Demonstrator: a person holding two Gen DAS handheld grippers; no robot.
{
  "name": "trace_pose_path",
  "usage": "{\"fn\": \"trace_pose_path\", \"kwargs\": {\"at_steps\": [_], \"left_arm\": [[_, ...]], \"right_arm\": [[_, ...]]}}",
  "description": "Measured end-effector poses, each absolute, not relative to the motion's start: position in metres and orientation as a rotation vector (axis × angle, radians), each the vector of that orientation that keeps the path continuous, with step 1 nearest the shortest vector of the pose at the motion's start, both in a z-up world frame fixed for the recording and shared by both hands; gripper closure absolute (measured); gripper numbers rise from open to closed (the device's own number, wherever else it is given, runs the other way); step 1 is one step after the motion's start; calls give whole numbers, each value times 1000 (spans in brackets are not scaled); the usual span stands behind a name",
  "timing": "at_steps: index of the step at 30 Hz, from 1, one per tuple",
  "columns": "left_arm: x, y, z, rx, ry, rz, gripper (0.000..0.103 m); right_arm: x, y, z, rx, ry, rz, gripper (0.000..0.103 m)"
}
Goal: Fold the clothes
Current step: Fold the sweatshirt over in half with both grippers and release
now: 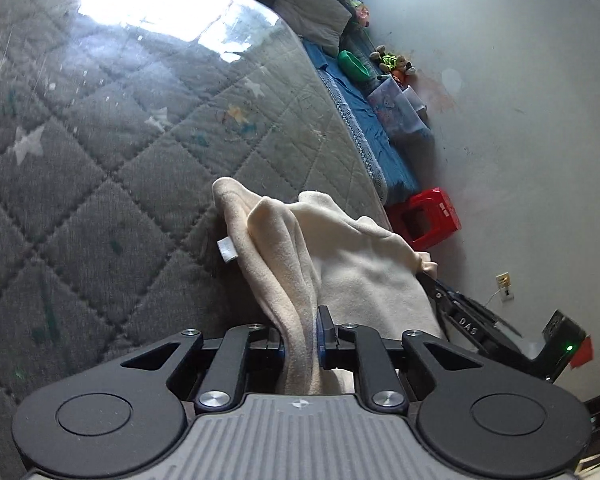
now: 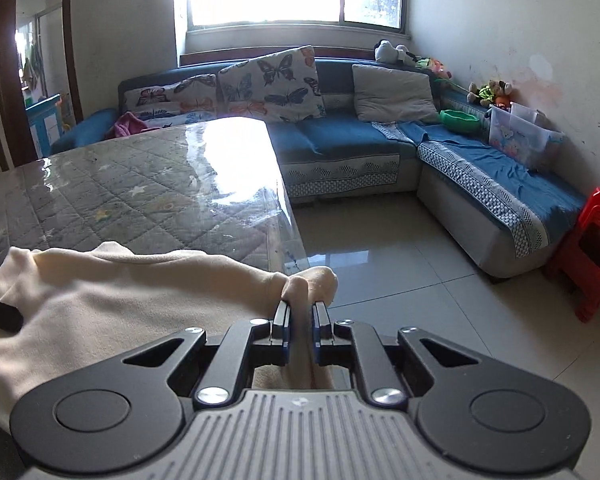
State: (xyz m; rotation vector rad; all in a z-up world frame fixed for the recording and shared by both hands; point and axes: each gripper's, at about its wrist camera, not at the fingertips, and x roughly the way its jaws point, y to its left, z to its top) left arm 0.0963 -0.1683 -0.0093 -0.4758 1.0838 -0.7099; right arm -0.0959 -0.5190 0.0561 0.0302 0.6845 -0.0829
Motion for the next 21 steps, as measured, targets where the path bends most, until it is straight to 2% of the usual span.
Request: {"fn": "trace_pose_path", "kwargs": {"at_steps": [6, 9, 12, 13, 14, 18, 21], "left_arm": [[104, -170, -7, -453, 1060, -680, 84], [103, -164, -6, -445, 1044, -682, 82], [100, -155, 0, -439, 1026, -658, 68], [98, -153, 3, -426, 1012, -641, 59], [96, -152, 8, -405, 993, -619, 54], [96, -149, 25, -354, 912, -572, 57], [96, -152, 32, -359, 867, -593, 69]], "right_arm": [[-80, -520, 53, 27, 682, -92, 93], [-83, -521, 57, 27, 667, -102, 88], [-86, -522, 61, 27, 652, -113, 85], [-87, -523, 62, 27, 647, -116, 84], [-88, -523, 64, 27, 642, -120, 84], [-92, -516, 76, 27, 598, -88, 84], [-83, -503, 78, 29, 600, -27, 84]]}}
